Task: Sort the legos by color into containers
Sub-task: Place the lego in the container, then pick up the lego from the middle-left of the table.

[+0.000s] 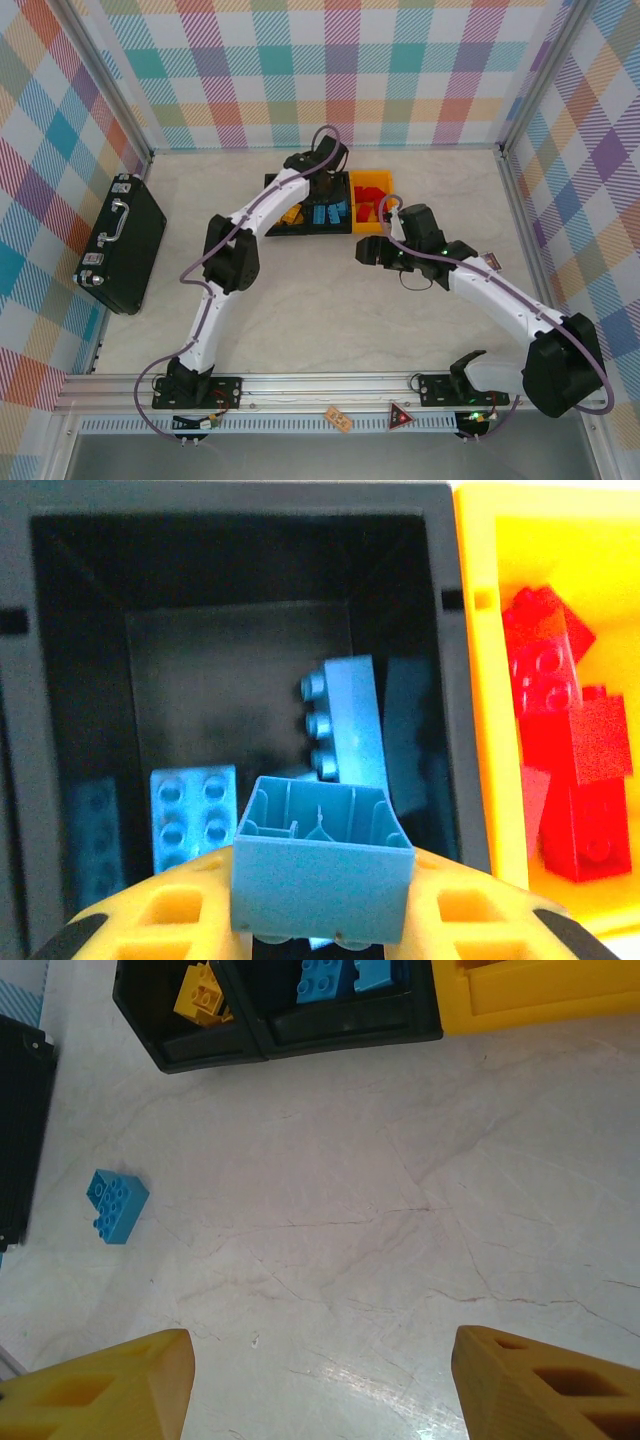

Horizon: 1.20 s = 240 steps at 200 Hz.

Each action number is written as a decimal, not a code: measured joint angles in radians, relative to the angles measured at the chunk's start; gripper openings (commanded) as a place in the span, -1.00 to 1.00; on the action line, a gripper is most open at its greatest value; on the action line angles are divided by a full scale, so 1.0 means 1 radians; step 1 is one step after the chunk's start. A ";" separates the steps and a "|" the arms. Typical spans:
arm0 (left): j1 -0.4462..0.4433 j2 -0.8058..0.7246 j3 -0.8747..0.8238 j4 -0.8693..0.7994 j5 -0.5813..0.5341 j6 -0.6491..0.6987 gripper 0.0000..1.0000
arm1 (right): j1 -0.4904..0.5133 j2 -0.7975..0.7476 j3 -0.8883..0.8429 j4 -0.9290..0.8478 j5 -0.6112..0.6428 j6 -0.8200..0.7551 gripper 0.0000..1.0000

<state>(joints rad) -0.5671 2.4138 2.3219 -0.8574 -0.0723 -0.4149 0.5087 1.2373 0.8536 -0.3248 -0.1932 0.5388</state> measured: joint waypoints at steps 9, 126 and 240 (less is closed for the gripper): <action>0.003 0.031 0.044 -0.013 0.000 -0.005 -0.31 | 0.000 0.000 0.000 -0.002 0.000 0.000 0.37; 0.013 0.061 0.060 -0.042 0.006 -0.038 0.02 | -0.006 0.005 -0.001 -0.009 -0.001 0.000 0.37; -0.002 -0.352 -0.412 0.101 0.003 -0.035 0.05 | -0.006 0.005 -0.008 -0.006 -0.017 0.008 0.37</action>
<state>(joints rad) -0.5690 2.0621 1.9099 -0.7563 -0.0689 -0.4500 0.5030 1.2423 0.8452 -0.3305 -0.2100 0.5465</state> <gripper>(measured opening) 0.522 0.686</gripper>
